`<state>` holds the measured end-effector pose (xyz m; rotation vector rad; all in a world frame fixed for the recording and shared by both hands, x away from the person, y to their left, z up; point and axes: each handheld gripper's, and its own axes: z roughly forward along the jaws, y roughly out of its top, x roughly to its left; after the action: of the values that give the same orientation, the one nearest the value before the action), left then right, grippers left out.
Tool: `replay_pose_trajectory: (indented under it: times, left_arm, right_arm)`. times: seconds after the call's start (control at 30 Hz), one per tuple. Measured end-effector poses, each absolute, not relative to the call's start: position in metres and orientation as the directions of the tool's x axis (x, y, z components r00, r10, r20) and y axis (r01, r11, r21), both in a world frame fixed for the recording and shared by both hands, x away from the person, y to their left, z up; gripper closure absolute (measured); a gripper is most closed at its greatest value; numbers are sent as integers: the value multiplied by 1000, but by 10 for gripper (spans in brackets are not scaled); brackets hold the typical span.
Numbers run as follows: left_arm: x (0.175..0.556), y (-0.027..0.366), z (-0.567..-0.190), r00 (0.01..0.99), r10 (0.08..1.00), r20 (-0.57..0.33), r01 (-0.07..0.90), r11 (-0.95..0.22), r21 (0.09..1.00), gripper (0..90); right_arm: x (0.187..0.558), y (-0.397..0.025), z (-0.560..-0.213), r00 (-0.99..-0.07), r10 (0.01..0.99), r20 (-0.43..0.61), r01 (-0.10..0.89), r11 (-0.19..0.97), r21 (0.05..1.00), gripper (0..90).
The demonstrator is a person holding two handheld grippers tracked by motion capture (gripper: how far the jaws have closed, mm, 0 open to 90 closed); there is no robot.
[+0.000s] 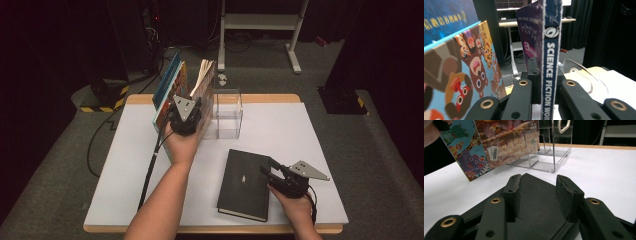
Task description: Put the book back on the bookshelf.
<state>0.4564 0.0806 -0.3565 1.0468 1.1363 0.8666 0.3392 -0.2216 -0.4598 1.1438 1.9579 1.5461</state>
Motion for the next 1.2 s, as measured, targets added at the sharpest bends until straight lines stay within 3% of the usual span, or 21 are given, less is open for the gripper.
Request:
replay_pose_trajectory:
  times: [0.53,1.2]
  left_arm:
    - [481,77,-367,195,936,-294,-40,307,951,840]
    - [477,81,-379,155,960,-234,-76,248,966,817]
  right_arm:
    - [340,-222,-462,-589,788,182,358,53,932,558]
    - [340,-219,-463,-598,781,179,360,62,931,555]
